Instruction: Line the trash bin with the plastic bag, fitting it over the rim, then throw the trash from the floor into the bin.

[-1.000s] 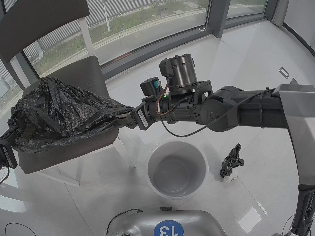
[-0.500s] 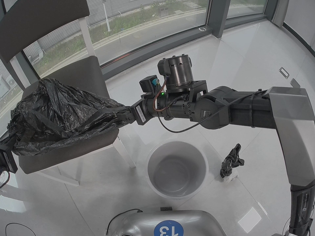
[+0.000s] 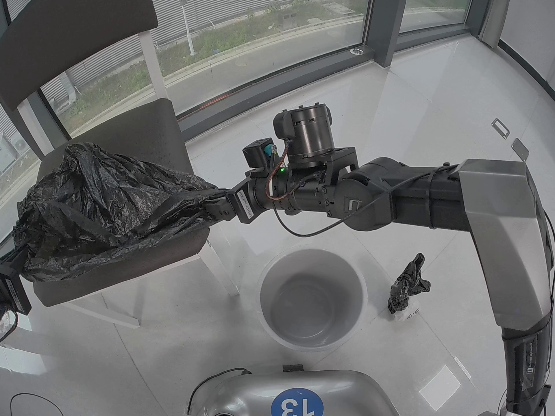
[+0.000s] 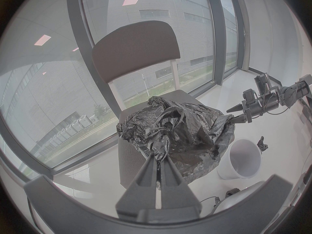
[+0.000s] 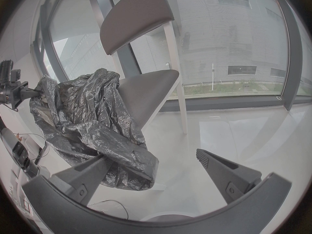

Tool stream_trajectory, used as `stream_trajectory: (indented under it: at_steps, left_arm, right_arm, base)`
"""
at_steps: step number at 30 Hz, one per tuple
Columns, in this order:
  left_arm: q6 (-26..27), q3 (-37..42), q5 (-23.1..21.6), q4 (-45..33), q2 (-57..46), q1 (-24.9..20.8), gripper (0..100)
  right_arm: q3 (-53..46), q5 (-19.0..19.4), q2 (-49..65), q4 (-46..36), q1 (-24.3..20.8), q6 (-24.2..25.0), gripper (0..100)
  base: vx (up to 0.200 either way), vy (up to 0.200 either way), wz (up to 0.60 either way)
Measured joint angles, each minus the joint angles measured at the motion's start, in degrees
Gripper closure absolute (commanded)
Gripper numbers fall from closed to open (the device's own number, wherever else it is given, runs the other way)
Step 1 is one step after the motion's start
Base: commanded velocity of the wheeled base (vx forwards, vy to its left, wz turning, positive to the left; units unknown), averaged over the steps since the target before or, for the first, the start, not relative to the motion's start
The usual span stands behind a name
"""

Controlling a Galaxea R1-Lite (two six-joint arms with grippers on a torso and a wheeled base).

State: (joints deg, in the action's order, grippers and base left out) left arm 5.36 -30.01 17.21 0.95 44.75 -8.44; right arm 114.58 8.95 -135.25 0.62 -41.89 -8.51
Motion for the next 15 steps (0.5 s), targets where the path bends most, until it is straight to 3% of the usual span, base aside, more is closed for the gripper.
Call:
stream_trajectory:
  at_steps: [3, 4, 15]
  left_arm:
    - [-0.28, 0.09, 0.0, -0.02, -0.16, 0.0, 100]
    - [-0.48, 0.11, 0.0, 0.0, -0.24, 0.0, 100]
    - [-0.8, 1.41, 0.02, 0.2, -1.04, 0.0, 100]
  right_arm:
    - [0.02, 0.05, -0.46, 0.39, -0.2, -0.2, 0]
    - [0.02, 0.07, -0.59, 0.71, -0.2, -0.18, 100]
    - [0.02, 0.02, -0.88, 0.93, -0.37, 0.13, 100]
  base:
    - [0.0, 0.0, 0.0]
    - [0.0, 0.0, 0.0]
    - [0.0, 0.0, 0.0]
